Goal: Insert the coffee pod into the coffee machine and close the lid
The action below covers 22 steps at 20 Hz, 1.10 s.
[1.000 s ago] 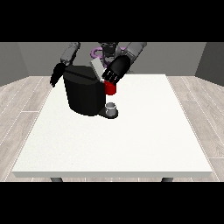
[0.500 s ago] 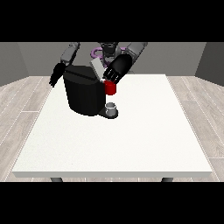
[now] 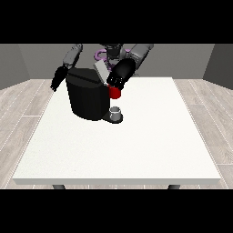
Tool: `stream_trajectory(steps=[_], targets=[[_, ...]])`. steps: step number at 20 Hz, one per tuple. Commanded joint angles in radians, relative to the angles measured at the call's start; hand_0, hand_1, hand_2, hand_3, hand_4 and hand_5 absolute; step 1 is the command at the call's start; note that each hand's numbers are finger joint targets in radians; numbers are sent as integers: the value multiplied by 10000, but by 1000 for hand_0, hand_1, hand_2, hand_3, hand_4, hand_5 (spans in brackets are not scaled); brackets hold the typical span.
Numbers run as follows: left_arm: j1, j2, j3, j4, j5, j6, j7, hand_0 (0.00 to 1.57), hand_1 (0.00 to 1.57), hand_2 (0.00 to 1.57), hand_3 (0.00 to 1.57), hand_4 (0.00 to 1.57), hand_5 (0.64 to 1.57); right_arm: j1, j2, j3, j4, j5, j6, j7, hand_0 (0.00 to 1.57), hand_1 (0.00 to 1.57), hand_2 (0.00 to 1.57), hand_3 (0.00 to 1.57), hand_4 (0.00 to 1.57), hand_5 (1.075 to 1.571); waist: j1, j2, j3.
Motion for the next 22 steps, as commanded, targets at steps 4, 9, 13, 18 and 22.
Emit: stream_trajectory(steps=[4,9,13,18,22], targets=[[248,167,292,495,88,216,-533,1117,1117,1136,985,0,1571,-21,1,249,-562,134,49,541,0,0,0,0,0,1571,-217,101,-28],[-123,53,457,119,224,364,-545,1206,1206,1179,956,0,1571,269,-85,-40,42,48,-14,-281,0,0,0,0,0,1571,-68,277,-23],[3,-183,411,232,40,895,-462,1241,1241,1202,970,0,1571,223,82,307,-218,250,-32,-135,0,0,0,0,0,1571,-304,307,-24],[-165,273,401,197,-127,986,-921,1250,1250,1216,940,0,1571,-346,-400,-75,-135,180,67,247,0,0,0,0,215,1571,-202,607,-26],[233,212,162,339,-476,1453,-1214,1044,1044,1049,744,0,1571,-254,-227,223,-626,159,230,778,0,0,0,0,160,1571,-527,417,-29]])
